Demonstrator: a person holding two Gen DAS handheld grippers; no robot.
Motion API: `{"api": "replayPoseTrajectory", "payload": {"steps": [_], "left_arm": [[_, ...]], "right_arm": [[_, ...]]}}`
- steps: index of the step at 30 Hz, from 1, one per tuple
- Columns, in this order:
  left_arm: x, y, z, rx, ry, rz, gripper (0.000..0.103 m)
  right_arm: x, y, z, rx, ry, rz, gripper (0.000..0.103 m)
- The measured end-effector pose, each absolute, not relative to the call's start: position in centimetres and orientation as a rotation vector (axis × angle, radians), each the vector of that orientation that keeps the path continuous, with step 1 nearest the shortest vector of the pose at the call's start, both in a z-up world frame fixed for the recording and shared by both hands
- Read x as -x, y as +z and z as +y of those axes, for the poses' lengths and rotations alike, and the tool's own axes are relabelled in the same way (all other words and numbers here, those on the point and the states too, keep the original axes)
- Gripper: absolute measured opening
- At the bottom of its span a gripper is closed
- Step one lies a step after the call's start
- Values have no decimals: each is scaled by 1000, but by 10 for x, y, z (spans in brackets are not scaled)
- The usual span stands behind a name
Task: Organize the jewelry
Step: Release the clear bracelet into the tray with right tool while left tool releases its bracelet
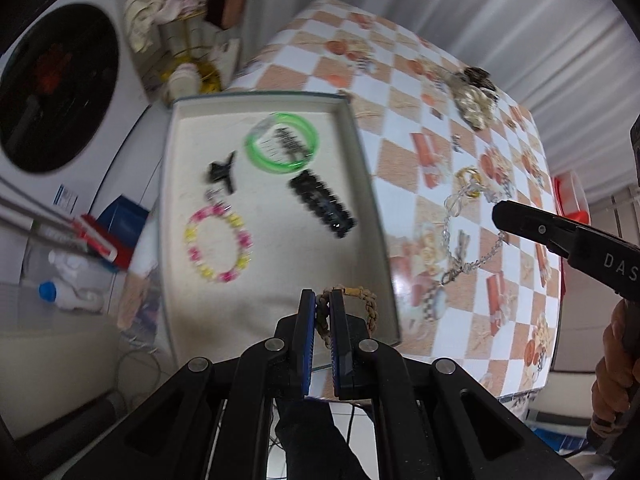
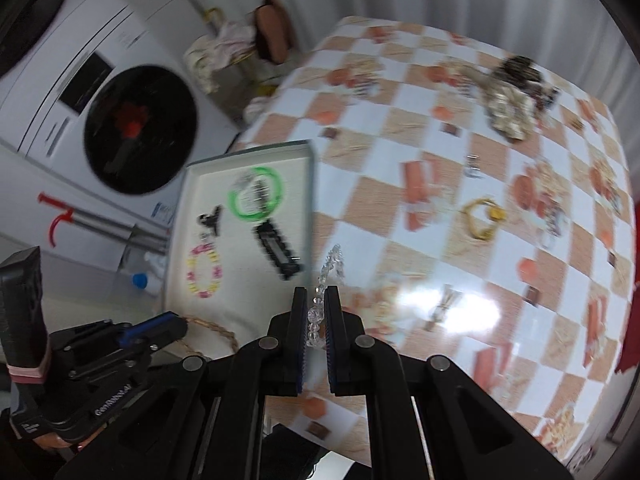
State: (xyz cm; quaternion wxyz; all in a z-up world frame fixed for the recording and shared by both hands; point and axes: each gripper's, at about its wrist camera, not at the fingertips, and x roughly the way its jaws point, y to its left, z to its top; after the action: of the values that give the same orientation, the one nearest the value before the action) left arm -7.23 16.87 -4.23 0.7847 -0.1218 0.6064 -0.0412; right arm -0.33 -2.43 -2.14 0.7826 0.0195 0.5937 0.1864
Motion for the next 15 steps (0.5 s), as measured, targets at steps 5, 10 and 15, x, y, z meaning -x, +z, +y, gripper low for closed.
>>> {"api": "replayPoseTrajectory", "payload": {"steps": [5,10,15], "left_arm": [[82,-57,190,292,-48,1333,12],[86,-76,206,315,-6,1355,12],[83,-96,219,331,20,1371,12]], "right_arm": [[7,-33,20,-9,486,1307,8],[11,-49,49,-12,558,1348,8],[5,-65,71,-56,636,1378,8]]}}
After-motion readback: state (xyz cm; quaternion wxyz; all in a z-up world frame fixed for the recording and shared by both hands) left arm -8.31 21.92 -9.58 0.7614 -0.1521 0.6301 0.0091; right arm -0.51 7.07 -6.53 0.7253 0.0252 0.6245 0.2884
